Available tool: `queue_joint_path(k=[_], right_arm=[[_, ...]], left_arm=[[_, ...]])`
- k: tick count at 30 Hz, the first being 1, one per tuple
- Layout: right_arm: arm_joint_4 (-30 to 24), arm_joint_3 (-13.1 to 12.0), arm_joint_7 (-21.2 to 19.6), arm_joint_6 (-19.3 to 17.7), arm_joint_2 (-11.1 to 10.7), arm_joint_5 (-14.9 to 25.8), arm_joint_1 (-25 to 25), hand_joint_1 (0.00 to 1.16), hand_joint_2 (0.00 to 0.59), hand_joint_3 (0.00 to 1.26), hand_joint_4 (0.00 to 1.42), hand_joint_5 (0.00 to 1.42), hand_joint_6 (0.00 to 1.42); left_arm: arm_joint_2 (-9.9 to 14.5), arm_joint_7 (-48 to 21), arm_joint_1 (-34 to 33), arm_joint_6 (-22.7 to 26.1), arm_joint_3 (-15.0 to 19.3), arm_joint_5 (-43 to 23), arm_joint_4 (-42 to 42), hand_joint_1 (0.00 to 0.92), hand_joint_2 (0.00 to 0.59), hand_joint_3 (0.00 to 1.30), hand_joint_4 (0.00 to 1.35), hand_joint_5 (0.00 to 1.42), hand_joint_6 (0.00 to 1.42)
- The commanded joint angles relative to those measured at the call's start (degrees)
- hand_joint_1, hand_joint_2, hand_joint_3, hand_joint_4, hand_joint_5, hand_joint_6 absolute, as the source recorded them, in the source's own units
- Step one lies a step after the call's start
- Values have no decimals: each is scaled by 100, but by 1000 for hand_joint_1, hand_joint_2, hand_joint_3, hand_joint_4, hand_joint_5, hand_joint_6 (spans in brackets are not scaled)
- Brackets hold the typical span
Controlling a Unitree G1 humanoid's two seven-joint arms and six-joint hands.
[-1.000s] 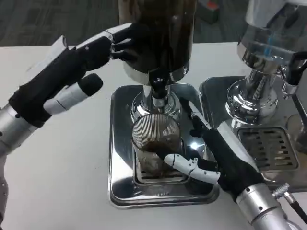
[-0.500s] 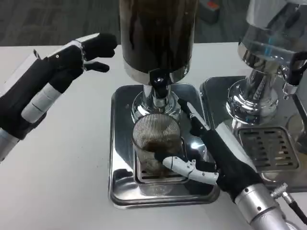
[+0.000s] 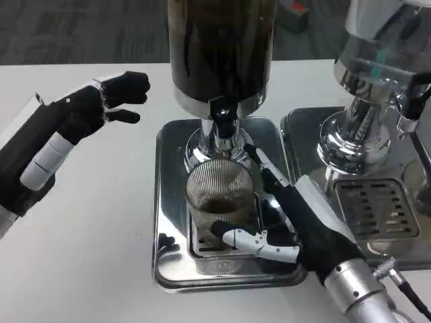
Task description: Grasp the cup under the faucet to collect the drink, then remove the cup.
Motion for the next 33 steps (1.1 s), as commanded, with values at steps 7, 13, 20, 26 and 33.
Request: queue_joint_path(k=[7,13,20,26,33], right_arm=[[148,148,50,304,70,-93,-205,566,160,0,0,0,135],[-64,198,145,634,47,-164,-256,559,155,0,0,34,169],[-352,211,270,963,-7,-193,-227,547,161,0,0,97,217],[-560,236,302,1139,-54,-261,-173,542,162,0,2,153,263],[-638,287,311,1186,-104,-302,-118,531,168,0,59,192,307]], left_arm=[[57,37,336,143,77,122,-72,0,115,263,210,211,330],[66,51,409,173,98,150,-73,0,112,271,214,213,340],[43,52,398,197,131,202,-30,0,112,273,221,213,342],[15,31,376,203,149,248,18,0,102,291,236,213,343],[8,11,349,196,143,277,94,0,94,302,244,225,348]])
